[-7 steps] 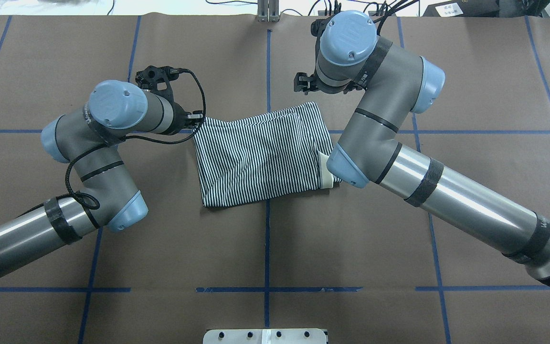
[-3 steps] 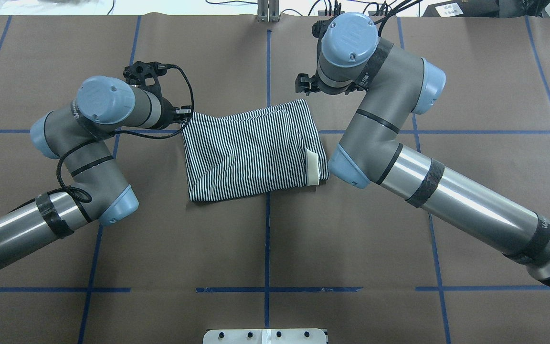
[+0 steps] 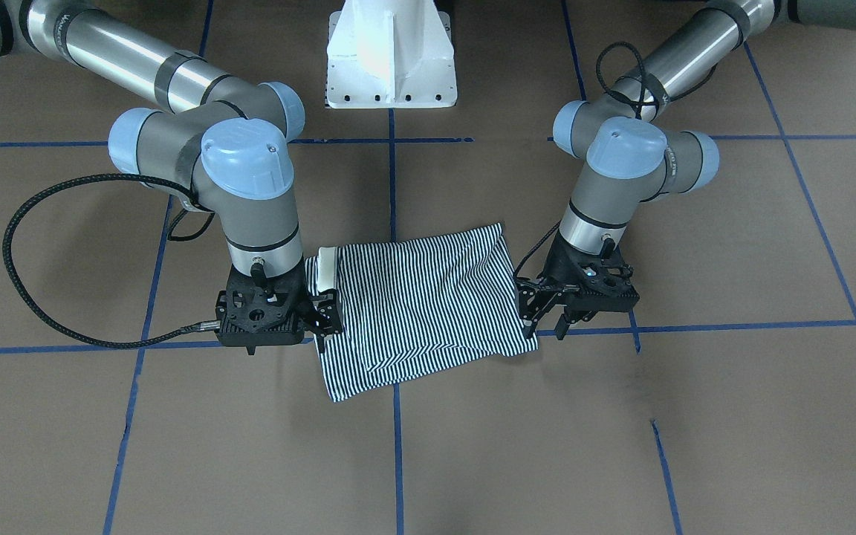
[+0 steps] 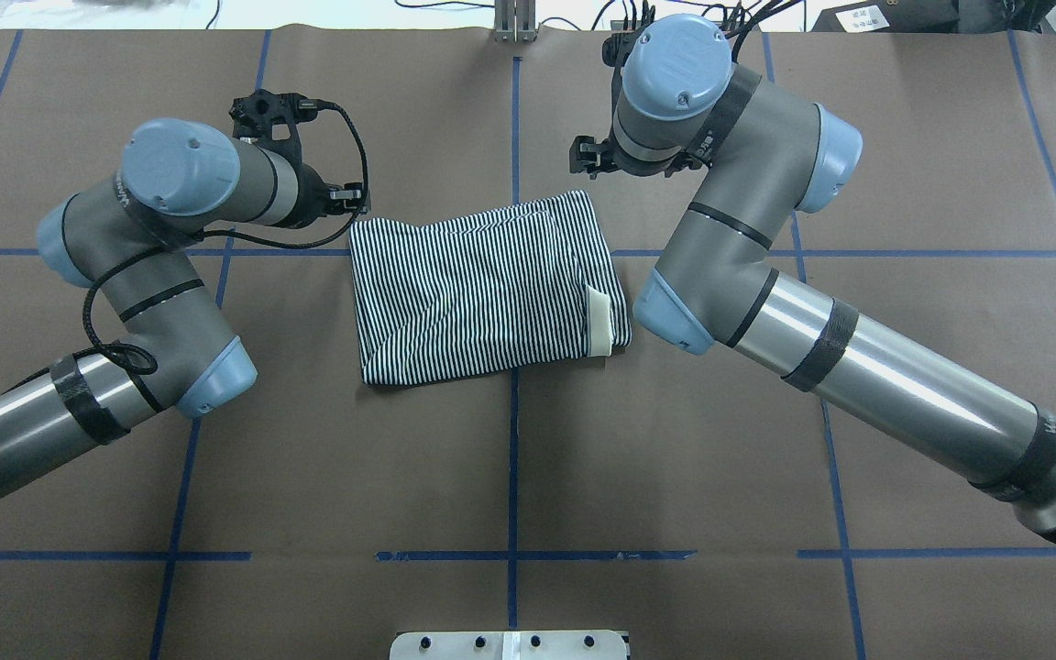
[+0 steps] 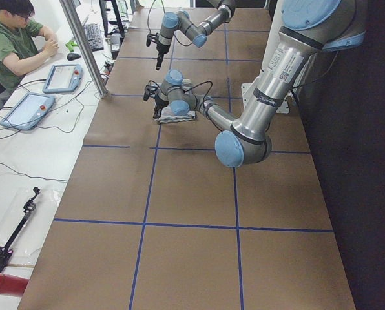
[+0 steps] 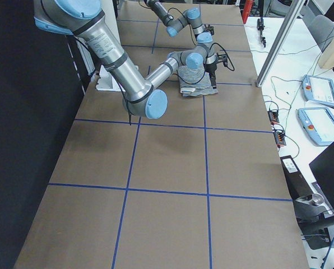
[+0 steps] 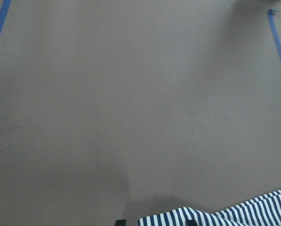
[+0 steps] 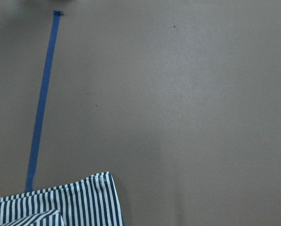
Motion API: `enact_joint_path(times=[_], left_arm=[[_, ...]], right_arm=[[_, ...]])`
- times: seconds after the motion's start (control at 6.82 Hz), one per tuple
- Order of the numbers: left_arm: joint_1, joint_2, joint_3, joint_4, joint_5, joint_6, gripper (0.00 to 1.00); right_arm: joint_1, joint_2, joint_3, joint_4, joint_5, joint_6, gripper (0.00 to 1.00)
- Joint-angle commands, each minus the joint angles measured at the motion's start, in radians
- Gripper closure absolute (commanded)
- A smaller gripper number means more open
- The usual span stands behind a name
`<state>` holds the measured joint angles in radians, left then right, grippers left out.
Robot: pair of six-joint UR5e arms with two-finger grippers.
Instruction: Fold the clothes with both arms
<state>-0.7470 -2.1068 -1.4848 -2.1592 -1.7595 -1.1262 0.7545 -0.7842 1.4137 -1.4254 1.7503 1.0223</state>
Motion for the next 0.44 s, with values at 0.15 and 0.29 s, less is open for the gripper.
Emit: enact_joint_path(times=[0.15, 0.29], left_arm=[[-0.112, 0.182, -0.321, 0.215, -0.096, 0.291, 0.0], [-0.159, 0.271, -0.412, 0.248, -0.125, 0.377, 0.0]], right_arm=[[0.179, -0.221, 0.175, -0.006, 0.188, -0.295, 0.0], [0.266, -0.333, 0.236, -0.004, 0.275, -0.43, 0.0]])
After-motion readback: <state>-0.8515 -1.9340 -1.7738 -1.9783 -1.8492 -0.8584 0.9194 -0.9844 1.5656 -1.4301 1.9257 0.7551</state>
